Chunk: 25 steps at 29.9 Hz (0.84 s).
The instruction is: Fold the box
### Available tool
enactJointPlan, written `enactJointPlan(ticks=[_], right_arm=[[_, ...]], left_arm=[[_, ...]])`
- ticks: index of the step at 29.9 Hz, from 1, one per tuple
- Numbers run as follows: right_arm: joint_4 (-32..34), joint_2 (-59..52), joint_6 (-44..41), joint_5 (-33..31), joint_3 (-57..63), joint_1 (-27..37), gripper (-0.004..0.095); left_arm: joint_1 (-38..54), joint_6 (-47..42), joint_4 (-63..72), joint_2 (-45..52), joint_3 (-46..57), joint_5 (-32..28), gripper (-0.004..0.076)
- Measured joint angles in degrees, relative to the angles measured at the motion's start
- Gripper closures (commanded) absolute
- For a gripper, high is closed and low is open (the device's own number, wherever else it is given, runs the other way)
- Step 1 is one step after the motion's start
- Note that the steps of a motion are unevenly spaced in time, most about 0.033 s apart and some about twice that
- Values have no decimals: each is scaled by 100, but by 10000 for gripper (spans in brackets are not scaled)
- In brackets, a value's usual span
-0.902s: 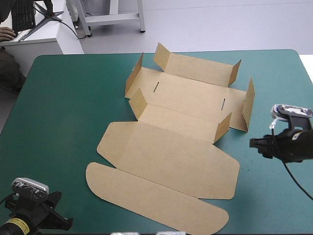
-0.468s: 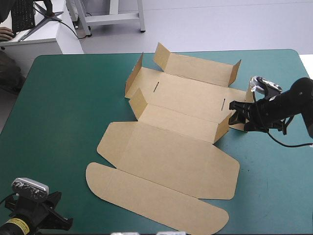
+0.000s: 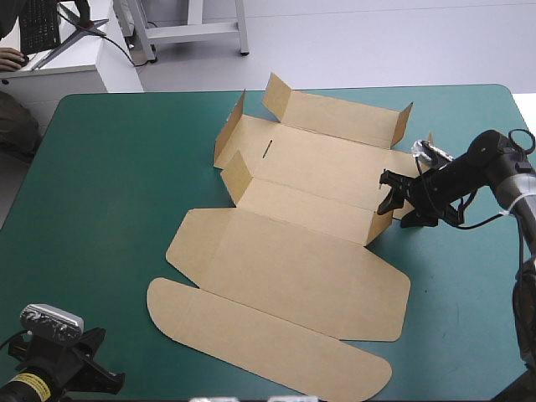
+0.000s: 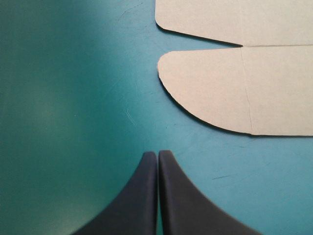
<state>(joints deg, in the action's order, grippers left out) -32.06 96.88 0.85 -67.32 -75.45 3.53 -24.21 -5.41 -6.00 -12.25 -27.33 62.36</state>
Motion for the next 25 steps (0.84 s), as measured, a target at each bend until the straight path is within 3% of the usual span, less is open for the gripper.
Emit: enactJointPlan(ticks=[8,23,25], right_arm=[[-161,368,113,299,0,-15,412],[53,586,119,668,-17,-447,923],[168,586,119,668,-17,-451,915]], left_arm=[[0,0,0,0,0,0,734],[0,40,-11,0,0,0,734],[0,40,-11,0,0,0,734]])
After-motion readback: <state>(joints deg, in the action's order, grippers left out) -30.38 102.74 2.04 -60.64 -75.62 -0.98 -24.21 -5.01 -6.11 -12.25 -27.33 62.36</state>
